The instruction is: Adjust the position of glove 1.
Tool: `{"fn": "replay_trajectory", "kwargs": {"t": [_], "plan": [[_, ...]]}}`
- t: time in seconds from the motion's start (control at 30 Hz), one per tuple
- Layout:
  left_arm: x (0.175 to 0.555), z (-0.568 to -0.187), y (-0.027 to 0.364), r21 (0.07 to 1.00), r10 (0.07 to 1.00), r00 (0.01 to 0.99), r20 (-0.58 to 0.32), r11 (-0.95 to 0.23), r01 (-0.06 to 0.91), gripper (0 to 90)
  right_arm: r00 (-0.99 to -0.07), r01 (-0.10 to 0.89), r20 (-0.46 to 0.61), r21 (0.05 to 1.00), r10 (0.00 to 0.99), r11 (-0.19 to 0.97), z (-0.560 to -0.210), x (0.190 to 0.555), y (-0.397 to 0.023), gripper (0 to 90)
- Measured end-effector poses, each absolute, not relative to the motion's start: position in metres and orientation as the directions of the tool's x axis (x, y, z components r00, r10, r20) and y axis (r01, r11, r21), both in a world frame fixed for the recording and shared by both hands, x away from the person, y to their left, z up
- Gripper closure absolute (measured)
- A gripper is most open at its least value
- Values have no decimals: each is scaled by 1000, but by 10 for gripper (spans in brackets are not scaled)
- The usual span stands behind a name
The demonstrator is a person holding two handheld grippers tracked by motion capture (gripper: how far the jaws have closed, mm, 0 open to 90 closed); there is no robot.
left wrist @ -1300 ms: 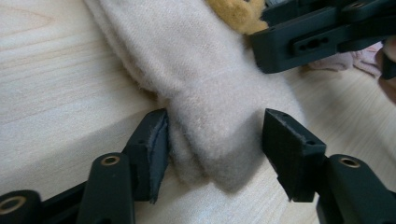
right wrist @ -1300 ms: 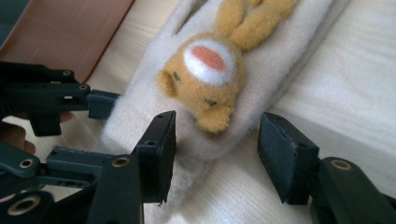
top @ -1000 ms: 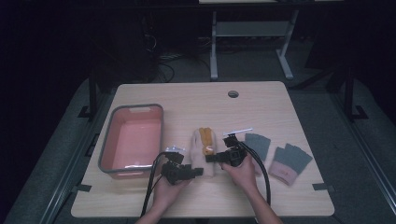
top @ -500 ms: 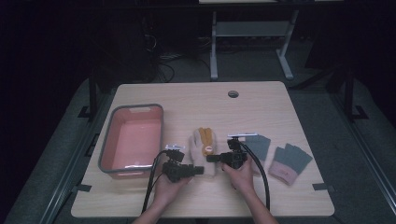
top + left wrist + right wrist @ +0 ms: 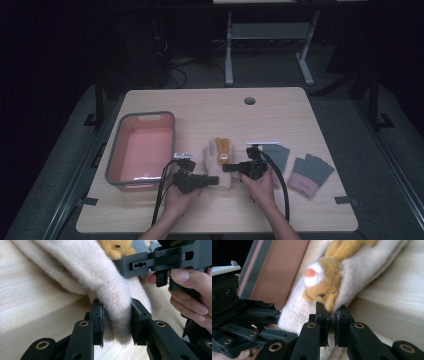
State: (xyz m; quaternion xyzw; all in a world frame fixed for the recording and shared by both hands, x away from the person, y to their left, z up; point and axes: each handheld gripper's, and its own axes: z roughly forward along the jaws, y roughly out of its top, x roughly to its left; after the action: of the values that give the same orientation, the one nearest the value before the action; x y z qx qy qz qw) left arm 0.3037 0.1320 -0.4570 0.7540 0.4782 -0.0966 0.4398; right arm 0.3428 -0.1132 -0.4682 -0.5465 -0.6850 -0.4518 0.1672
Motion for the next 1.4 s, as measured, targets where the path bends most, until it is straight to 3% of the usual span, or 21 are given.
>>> {"fn": "replay_trajectory", "kwargs": {"t": [1.4], "plan": [[315,-388,161,661,562,605,-564,-132,739,671,-432,852,727,523,534,-23,-391,349,-102,841]]}}
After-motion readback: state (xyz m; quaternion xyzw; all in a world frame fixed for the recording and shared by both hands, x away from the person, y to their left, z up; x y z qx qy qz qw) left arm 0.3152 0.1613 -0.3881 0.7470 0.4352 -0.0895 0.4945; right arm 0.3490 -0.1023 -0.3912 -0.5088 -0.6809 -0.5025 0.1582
